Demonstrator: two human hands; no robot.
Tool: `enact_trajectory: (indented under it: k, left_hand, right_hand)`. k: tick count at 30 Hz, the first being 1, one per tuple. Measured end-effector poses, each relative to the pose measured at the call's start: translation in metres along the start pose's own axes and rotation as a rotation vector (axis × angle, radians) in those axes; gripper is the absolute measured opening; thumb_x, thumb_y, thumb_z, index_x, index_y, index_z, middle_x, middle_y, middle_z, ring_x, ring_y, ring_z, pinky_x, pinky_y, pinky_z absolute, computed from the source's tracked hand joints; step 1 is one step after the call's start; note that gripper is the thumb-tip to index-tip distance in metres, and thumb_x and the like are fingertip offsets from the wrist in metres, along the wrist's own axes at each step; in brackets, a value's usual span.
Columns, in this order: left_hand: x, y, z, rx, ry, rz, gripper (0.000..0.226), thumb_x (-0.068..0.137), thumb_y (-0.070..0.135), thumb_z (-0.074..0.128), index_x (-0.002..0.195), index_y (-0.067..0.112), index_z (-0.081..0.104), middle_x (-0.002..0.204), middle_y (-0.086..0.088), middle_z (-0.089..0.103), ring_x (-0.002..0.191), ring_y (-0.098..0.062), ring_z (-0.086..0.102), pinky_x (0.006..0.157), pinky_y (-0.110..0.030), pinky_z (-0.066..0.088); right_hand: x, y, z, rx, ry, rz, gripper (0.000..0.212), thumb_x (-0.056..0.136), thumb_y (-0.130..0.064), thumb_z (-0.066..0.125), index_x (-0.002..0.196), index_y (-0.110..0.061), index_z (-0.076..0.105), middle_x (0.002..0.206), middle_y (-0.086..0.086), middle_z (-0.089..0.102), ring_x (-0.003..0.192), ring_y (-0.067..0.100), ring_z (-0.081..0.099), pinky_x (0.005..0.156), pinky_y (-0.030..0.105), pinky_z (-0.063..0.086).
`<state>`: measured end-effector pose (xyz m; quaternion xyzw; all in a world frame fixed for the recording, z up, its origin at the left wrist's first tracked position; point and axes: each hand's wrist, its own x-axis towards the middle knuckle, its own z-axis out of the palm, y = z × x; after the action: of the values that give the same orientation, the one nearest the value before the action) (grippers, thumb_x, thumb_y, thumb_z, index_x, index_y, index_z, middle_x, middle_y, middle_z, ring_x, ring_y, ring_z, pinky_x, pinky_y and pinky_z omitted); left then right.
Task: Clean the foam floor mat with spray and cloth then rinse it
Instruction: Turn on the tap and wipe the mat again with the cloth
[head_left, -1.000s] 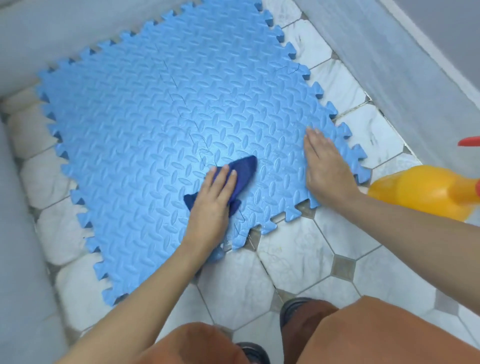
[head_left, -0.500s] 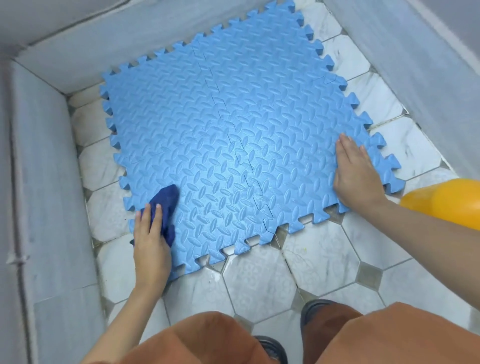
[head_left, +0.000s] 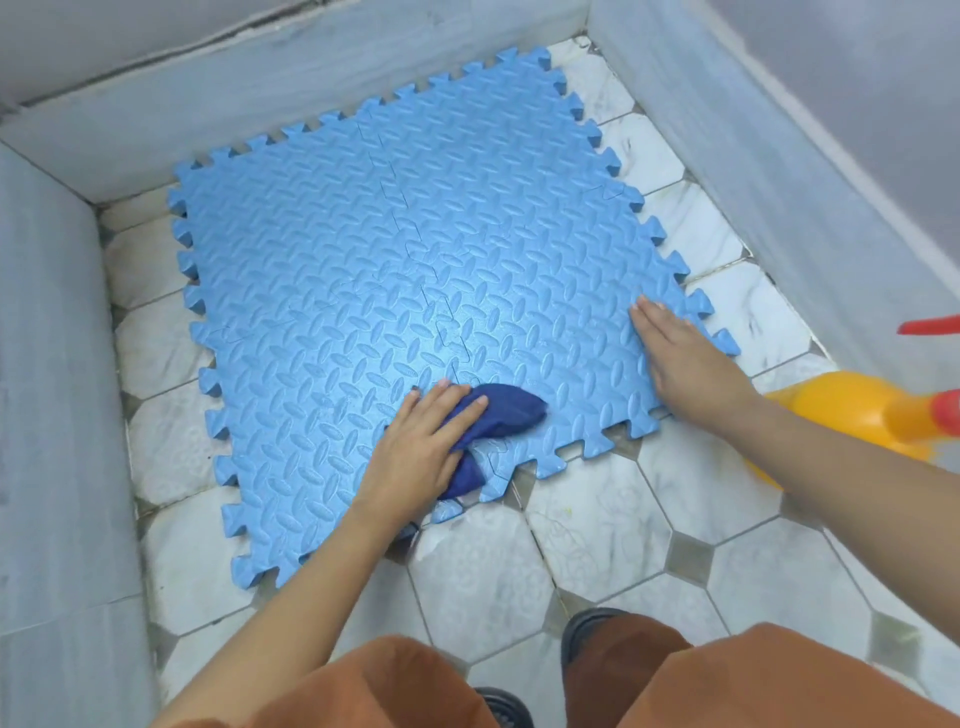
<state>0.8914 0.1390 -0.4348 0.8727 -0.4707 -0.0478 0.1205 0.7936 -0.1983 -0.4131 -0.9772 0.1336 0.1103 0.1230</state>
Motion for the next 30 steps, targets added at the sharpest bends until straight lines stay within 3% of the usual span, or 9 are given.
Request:
enact_trajectory:
  k: [2, 4, 9, 13, 17, 22, 25, 27, 30]
  left_hand:
    - [-0.003, -0.034, -0.01, -0.055, 0.072, -0.219, 0.049, 0.091, 0.022, 0.038, 0.138, 0.014, 0.048, 0.14, -0.01, 0.047, 0.135, -0.031, 0.039, 0.113, -0.044, 0.023]
    - [-0.002, -0.052, -0.015, -0.086, 0.11, -0.304, 0.043, 0.095, 0.024, 0.043, 0.133, 0.008, 0.052, 0.134, -0.014, 0.049, 0.129, -0.035, 0.043, 0.11, -0.046, 0.03]
    - [0.01, -0.038, -0.025, -0.11, 0.136, -0.307, 0.037, 0.092, 0.018, 0.042, 0.123, 0.005, 0.058, 0.121, -0.016, 0.054, 0.107, -0.039, 0.052, 0.093, -0.044, 0.041]
    - [0.051, 0.01, -0.05, -0.277, 0.137, -0.268, 0.029, 0.096, 0.012, 0.048, 0.124, 0.017, 0.057, 0.119, -0.005, 0.055, 0.106, -0.028, 0.054, 0.084, -0.04, 0.046]
    - [0.085, 0.085, -0.059, -0.573, 0.007, -0.243, 0.026, 0.094, 0.021, 0.05, 0.121, 0.023, 0.054, 0.114, 0.002, 0.057, 0.107, -0.016, 0.05, 0.084, -0.028, 0.036]
    - [0.087, 0.153, -0.053, -0.795, -0.25, -0.301, 0.039, 0.084, 0.019, 0.053, 0.123, 0.025, 0.05, 0.115, 0.002, 0.058, 0.107, -0.017, 0.053, 0.083, -0.027, 0.04]
    - [0.082, 0.177, -0.043, -0.872, -0.339, -0.299, 0.041, 0.082, 0.021, 0.062, 0.12, 0.031, 0.051, 0.115, 0.001, 0.053, 0.101, -0.011, 0.055, 0.074, -0.018, 0.041]
    - [0.08, 0.189, -0.037, -0.883, -0.376, -0.262, 0.044, 0.079, 0.026, 0.071, 0.118, 0.031, 0.054, 0.118, 0.0, 0.048, 0.106, -0.009, 0.052, 0.079, -0.017, 0.041]
    - [0.079, 0.201, -0.034, -0.951, -0.441, -0.25, 0.041, 0.079, 0.029, 0.074, 0.116, 0.027, 0.057, 0.123, 0.001, 0.05, 0.11, -0.009, 0.052, 0.089, -0.023, 0.044]
  right_hand:
    - [-0.006, -0.002, -0.003, 0.004, -0.04, 0.031, 0.068, 0.093, 0.004, 0.036, 0.155, -0.008, 0.009, 0.164, 0.007, 0.003, 0.152, 0.022, 0.004, 0.122, 0.035, 0.005]
    - [-0.012, -0.004, -0.007, 0.014, -0.089, 0.055, 0.07, 0.094, 0.004, 0.035, 0.155, -0.009, 0.003, 0.164, 0.005, -0.003, 0.152, 0.019, -0.001, 0.122, 0.032, 0.005]
    - [-0.038, 0.0, -0.02, 0.093, -0.08, 0.132, 0.066, 0.099, -0.003, 0.033, 0.156, -0.014, 0.003, 0.165, 0.0, -0.005, 0.151, 0.014, -0.001, 0.12, 0.028, 0.009]
    - [-0.043, -0.015, -0.04, 0.227, 0.051, 0.193, 0.057, 0.103, -0.021, 0.037, 0.155, -0.013, 0.016, 0.165, 0.003, 0.005, 0.151, 0.018, 0.009, 0.12, 0.036, 0.02]
    - [-0.044, -0.029, -0.071, 0.426, 0.246, 0.254, 0.053, 0.102, -0.032, 0.042, 0.152, -0.016, 0.03, 0.163, 0.005, 0.017, 0.148, 0.019, 0.02, 0.117, 0.034, 0.021]
    - [-0.068, -0.034, -0.09, 0.557, 0.432, 0.273, 0.046, 0.101, -0.035, 0.044, 0.145, -0.019, 0.042, 0.157, 0.005, 0.034, 0.146, 0.015, 0.025, 0.117, 0.035, 0.026]
    - [-0.096, -0.035, -0.082, 0.644, 0.463, 0.278, 0.044, 0.101, -0.034, 0.046, 0.142, -0.021, 0.044, 0.152, 0.001, 0.04, 0.141, 0.015, 0.035, 0.11, 0.042, 0.039]
    - [-0.113, -0.031, -0.075, 0.663, 0.451, 0.292, 0.043, 0.101, -0.032, 0.047, 0.143, -0.021, 0.043, 0.151, -0.001, 0.039, 0.139, 0.016, 0.037, 0.108, 0.042, 0.041]
    - [-0.13, -0.022, -0.07, 0.642, 0.473, 0.33, 0.043, 0.101, -0.03, 0.047, 0.142, -0.02, 0.043, 0.15, -0.002, 0.041, 0.138, 0.016, 0.039, 0.107, 0.023, 0.04]
